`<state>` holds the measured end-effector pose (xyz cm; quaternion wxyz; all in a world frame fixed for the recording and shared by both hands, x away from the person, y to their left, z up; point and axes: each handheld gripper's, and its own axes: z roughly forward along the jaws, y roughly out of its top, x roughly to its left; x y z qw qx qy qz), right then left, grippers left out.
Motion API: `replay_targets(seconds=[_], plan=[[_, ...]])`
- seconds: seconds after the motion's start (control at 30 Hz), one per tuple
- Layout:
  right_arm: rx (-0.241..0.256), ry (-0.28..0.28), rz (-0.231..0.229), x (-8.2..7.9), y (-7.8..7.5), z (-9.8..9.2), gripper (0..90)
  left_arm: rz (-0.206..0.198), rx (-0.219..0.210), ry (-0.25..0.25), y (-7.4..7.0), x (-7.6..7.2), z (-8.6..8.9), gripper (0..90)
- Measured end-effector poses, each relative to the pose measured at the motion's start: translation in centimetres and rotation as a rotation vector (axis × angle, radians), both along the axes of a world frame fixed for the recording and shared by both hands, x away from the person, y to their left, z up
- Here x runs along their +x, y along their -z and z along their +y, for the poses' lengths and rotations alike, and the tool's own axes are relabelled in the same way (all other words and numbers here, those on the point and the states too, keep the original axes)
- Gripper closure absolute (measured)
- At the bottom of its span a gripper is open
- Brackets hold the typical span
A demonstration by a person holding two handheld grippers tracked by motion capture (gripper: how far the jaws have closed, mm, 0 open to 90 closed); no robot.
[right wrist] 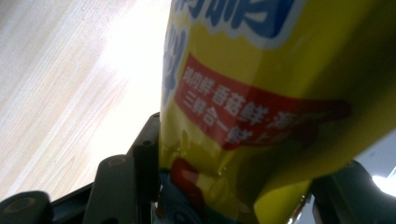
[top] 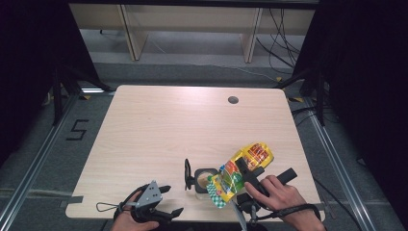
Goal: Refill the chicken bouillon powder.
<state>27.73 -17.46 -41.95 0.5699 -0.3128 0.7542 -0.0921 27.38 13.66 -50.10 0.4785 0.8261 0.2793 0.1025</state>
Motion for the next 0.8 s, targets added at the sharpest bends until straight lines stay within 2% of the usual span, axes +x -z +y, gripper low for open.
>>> replay_targets(seconds=[0.1,0.2,0.4,0.5,0.53,0.57,0.7,0.73,0.8], plan=[[0.001,0.001,0.007,0.07,0.06,0.11,45.5,-0.008,0.017,0.015,-0.07,0.11,0.01,16.8],[0.002,-0.003,0.014,0.04,-0.03,0.22,45.5,-0.002,-0.003,0.001,0.01,0.08,-0.11,16.8],[-0.005,-0.011,0.009,0.02,0.01,0.39,45.5,-0.008,0.014,0.008,-0.06,0.2,-0.1,16.8],[-0.005,-0.015,0.011,0.08,-0.23,0.35,45.5,0.003,0.005,0.008,-0.08,0.14,-0.12,16.8],[-0.007,-0.013,0.012,0.08,-0.29,0.32,45.5,-0.017,0.017,0.026,-0.13,0.3,-0.03,16.8],[-0.01,-0.01,0.007,0.05,-0.3,0.29,45.5,0.001,0.003,0.004,-0.05,0.15,-0.13,16.8],[-0.005,0.013,0.004,-0.14,0.06,0.2,45.5,-0.007,0.015,0.021,-0.07,0.27,-0.08,16.8],[-0.031,0.002,-0.001,-0.04,0.04,0.31,45.5,-0.012,0.011,0.015,-0.03,0.26,-0.12,16.8],[-0.01,0.013,0.005,-0.13,0.19,0.31,45.6,0.001,0.002,0.016,0.0,0.26,-0.17,16.8]])
